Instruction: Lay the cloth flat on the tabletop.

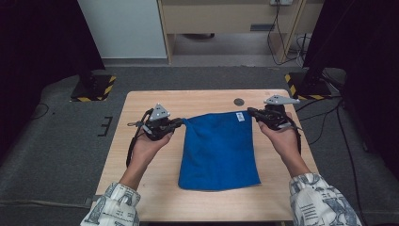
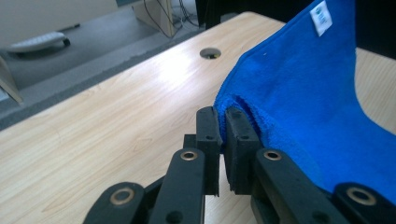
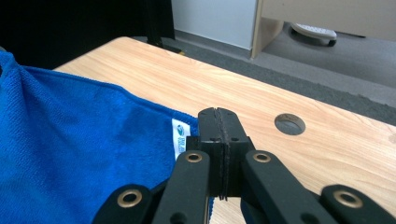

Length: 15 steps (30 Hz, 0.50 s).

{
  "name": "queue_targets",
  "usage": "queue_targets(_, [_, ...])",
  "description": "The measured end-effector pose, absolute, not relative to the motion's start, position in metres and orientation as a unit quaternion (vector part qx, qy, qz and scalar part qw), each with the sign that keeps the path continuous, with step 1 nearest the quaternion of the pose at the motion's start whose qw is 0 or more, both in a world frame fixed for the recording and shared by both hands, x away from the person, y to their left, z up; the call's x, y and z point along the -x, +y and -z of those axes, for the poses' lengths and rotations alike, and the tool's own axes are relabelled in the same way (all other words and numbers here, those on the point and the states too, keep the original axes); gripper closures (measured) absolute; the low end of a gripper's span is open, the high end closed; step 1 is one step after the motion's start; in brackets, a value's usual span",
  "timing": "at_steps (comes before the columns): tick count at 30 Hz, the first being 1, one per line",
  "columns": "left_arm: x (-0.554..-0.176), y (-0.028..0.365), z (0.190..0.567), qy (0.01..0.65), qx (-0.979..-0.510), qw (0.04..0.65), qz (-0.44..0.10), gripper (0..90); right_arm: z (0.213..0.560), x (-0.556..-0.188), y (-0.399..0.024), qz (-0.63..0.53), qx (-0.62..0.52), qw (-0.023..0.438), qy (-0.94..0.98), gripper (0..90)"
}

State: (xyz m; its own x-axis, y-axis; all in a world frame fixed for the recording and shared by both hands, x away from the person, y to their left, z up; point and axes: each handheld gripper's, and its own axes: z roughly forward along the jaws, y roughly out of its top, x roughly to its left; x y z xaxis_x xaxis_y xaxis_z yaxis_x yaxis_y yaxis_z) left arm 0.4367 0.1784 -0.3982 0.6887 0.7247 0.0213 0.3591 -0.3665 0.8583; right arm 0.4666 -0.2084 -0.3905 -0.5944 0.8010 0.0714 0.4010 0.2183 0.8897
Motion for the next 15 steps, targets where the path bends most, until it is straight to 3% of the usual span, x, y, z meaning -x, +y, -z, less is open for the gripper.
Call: queue_targets(15, [-0.48, 0.166, 0.427, 0.374, -0.796, 0.437, -0.189, 85.0, 0.416, -0.496, -0.214, -0.441, -0.429, 0.202, 0.762, 90.0])
